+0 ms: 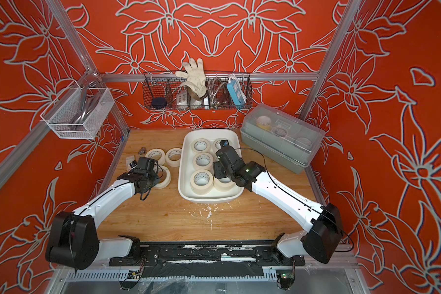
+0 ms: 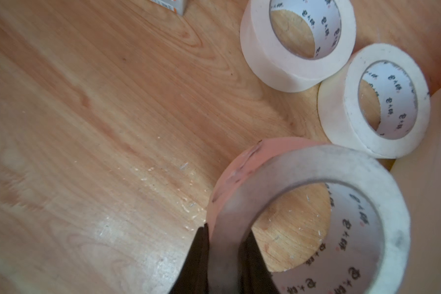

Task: Take out the art tape in the storage box
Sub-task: Place the art tape at the center of the board.

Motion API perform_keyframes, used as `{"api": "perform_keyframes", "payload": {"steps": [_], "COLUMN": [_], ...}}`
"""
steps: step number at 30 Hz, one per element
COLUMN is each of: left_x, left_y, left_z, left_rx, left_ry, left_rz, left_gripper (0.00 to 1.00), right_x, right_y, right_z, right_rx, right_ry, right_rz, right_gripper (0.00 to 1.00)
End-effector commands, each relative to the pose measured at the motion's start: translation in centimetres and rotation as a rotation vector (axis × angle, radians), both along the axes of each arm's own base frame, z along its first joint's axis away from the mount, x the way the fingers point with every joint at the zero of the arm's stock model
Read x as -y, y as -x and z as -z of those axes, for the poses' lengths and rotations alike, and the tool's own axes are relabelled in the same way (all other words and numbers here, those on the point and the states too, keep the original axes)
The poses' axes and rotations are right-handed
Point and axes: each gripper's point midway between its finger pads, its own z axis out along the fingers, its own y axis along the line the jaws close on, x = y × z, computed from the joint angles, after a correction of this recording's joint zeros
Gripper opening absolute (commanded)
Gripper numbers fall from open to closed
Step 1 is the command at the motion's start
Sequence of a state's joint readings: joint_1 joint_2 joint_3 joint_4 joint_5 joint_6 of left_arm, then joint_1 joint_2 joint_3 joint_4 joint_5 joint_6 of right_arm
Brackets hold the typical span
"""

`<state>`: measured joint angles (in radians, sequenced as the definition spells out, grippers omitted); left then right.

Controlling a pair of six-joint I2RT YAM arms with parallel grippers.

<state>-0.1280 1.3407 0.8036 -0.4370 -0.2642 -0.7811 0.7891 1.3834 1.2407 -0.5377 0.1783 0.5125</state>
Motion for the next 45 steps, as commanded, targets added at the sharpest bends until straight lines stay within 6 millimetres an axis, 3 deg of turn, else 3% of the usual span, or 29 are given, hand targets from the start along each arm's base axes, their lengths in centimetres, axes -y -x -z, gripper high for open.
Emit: {"api": "perform_keyframes", "payload": {"steps": [1, 12, 24, 37, 42, 45], "left_x": [1.8, 4.9, 5.6, 5.7, 5.5, 5.3], "left_y": [-1.8, -4.0, -5.6, -6.1, -6.2, -6.2], "left_z": [0.2, 2.4, 3.5, 3.9, 3.2, 2.5], "left_rx": [0.02, -0.037, -0.066, -0.08, -0.068, -0.062], "left_ry": [0.025, 0.036, 0.045, 0.037, 0.025, 0.008], "left_rz": [0.077, 0.171, 0.202, 0.206, 0.208, 0.209], "left_gripper": [0.0, 0.0, 0.01, 0.17, 0.32, 0.35], "right_x": [0.3, 1.7, 2.9, 3.0, 2.9, 2.7], "right_y": [-0.1, -0.2, -0.3, -0.5, -0.8, -0.9], "right_z": [0.8, 1.4, 2.6, 2.8, 2.7, 2.5], "right_rx": [-0.019, -0.033, -0.077, -0.098, -0.1, -0.099], "right_ry": [-0.001, -0.005, -0.045, -0.068, -0.073, -0.078], "right_rz": [0.015, 0.042, 0.07, 0.075, 0.073, 0.07], "right_gripper": [0.62, 0.63, 0.63, 0.63, 0.63, 0.63]}}
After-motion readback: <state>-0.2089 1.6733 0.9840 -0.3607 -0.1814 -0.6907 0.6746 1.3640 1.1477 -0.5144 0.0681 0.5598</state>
